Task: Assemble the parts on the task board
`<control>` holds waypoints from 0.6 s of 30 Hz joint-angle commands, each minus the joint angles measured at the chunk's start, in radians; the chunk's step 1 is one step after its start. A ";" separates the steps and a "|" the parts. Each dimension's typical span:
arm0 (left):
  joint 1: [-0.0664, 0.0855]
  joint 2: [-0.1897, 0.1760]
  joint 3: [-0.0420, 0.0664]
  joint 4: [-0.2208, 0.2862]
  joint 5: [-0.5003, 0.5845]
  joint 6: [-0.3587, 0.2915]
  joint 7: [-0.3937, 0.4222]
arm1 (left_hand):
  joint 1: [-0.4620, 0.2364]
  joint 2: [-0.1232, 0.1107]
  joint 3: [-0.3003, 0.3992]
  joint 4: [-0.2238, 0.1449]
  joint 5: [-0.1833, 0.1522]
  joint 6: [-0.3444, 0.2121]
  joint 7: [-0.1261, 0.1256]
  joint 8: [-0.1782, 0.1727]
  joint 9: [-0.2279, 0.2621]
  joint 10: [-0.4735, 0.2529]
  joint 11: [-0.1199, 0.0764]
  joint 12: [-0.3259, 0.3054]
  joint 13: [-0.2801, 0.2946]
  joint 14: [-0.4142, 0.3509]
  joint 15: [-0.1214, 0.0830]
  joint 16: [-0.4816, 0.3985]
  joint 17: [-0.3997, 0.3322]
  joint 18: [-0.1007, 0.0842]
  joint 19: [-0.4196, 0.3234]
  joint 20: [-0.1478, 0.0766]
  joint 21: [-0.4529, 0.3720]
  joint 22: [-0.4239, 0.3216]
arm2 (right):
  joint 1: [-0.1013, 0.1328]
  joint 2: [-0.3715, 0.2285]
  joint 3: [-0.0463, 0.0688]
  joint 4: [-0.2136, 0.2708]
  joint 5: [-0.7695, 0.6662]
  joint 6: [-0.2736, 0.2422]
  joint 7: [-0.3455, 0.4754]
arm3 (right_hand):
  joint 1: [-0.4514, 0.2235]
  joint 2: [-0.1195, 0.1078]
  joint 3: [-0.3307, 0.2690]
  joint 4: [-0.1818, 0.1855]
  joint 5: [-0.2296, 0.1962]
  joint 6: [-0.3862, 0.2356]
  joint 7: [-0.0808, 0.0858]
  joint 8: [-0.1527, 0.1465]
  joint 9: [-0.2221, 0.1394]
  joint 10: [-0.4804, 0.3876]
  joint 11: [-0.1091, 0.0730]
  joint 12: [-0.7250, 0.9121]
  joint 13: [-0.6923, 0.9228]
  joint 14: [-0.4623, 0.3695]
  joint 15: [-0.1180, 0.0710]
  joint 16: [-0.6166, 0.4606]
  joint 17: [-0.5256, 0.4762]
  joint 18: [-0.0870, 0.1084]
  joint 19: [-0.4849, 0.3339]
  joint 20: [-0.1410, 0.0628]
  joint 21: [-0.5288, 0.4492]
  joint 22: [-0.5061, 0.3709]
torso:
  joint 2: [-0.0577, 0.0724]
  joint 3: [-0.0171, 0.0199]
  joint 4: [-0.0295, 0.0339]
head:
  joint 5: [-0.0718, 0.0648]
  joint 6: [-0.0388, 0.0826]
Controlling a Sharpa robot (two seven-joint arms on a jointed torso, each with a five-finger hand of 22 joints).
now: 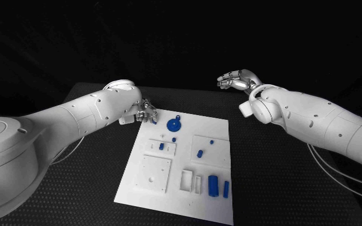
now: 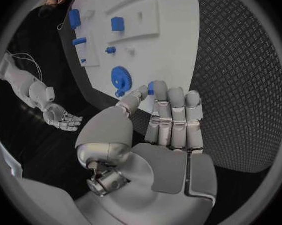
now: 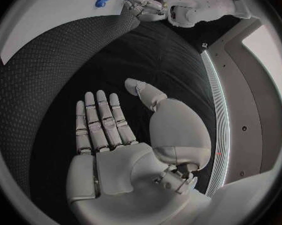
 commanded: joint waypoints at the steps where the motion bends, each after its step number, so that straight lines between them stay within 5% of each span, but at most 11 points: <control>1: -0.001 0.002 0.000 -0.004 0.041 -0.009 0.023 | 0.010 0.022 0.000 -0.008 0.012 0.011 -0.001 0.005 0.000 0.012 0.000 -0.006 -0.001 0.008 -0.001 0.006 -0.001 -0.017 0.010 -0.089 -0.003 0.002 | 0.000 0.000 0.000 0.001 0.004 0.005 0.009 | -0.008 0.001 -0.005 0.001 0.004 0.002 0.007 0.001 -0.002 -0.001 0.006 -0.001 -0.001 0.001 0.008 -0.002 -0.001 -0.016 -0.003 0.000 -0.006 0.001 | 0.000 0.0004 0.0007 | 0.000 0.000; 6: -0.001 -0.002 0.000 -0.009 0.081 -0.049 0.032 | 0.003 0.046 -0.007 -0.026 0.076 0.041 -0.009 0.010 0.007 0.032 -0.008 -0.010 -0.005 0.021 -0.004 0.016 -0.001 -0.015 0.019 -0.091 0.001 0.009 | 0.000 -0.002 0.000 0.002 0.004 0.005 0.009 | -0.008 0.001 -0.005 0.001 0.005 0.002 0.007 0.001 -0.002 -0.001 0.006 -0.001 -0.001 0.001 0.008 -0.002 -0.001 -0.016 -0.003 0.000 -0.007 0.001 | -0.001 0.0010 0.0015 | -0.002 -0.001; 18: 0.006 -0.047 0.001 0.048 0.187 -0.090 0.022 | 0.001 0.042 -0.016 -0.034 0.218 0.084 -0.027 0.031 0.041 0.067 -0.024 0.007 0.009 0.049 -0.014 0.040 0.005 -0.008 0.034 -0.099 0.018 0.029 | 0.000 -0.006 0.000 0.003 0.006 0.003 0.009 | -0.008 0.001 -0.005 0.001 0.006 0.002 0.007 0.001 -0.002 -0.001 0.006 -0.001 -0.001 0.001 0.007 -0.002 -0.001 -0.016 -0.003 0.000 -0.007 0.002 | -0.002 0.0004 0.0024 | 0.000 0.000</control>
